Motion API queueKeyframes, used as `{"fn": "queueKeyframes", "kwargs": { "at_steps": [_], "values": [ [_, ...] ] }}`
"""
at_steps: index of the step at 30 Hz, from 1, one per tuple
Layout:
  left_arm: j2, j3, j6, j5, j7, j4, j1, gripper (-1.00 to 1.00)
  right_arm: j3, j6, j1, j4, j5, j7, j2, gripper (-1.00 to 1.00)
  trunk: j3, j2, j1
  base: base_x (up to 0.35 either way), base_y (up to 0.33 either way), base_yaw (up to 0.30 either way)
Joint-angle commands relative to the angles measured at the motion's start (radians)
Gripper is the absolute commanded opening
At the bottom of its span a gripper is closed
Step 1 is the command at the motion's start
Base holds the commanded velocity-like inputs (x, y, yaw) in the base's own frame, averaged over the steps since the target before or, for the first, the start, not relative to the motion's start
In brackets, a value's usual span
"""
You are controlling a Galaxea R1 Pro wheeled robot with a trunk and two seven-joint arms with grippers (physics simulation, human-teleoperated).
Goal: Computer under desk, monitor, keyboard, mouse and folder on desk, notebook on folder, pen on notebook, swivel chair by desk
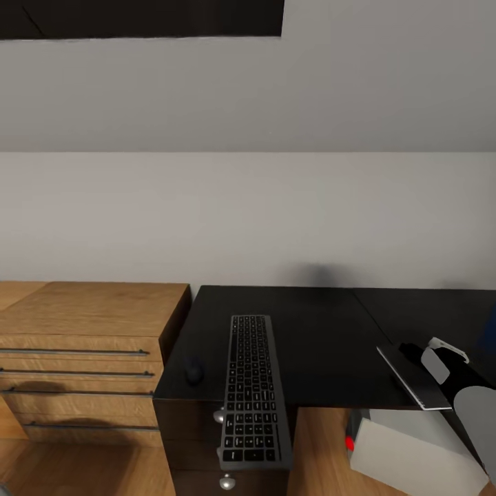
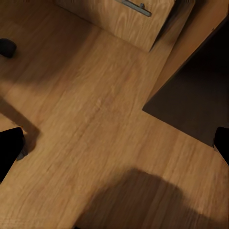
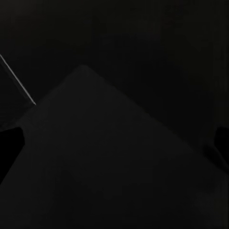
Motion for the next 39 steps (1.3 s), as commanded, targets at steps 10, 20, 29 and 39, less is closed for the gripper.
{"fn": "queueKeyframes", "kwargs": {
  "at_steps": [10, 20, 29, 39],
  "values": [
    [0.000, -0.005, -0.008, 0.010, 0.004, 0.006, -0.001, 1.00, 0.003, -0.001, 0.000, -0.006, 0.000, -0.009, 0.002, 1.00, -0.001, 0.000, 0.000, 0.114, 0.004, 0.000],
    [0.000, -0.005, -0.008, 0.009, 0.004, 0.010, -0.001, 1.00, 0.004, -0.004, 0.000, -0.007, 0.010, -0.007, 0.003, 1.00, -0.001, 0.000, 0.000, 0.146, 0.000, 0.000],
    [0.000, -0.005, -0.008, 0.006, 0.003, 0.011, -0.001, 1.00, 0.004, -0.044, 0.000, -0.007, 0.013, -0.008, 0.003, 1.00, -0.001, 0.000, 0.000, 0.016, 0.000, 0.000],
    [0.000, -0.005, -0.009, 0.005, 0.002, 0.010, -0.001, 1.00, 0.029, -0.052, 0.001, -0.006, 0.095, -0.015, 0.028, 1.00, -0.001, 0.000, 0.000, 0.001, 0.000, 0.000]
  ]
}}
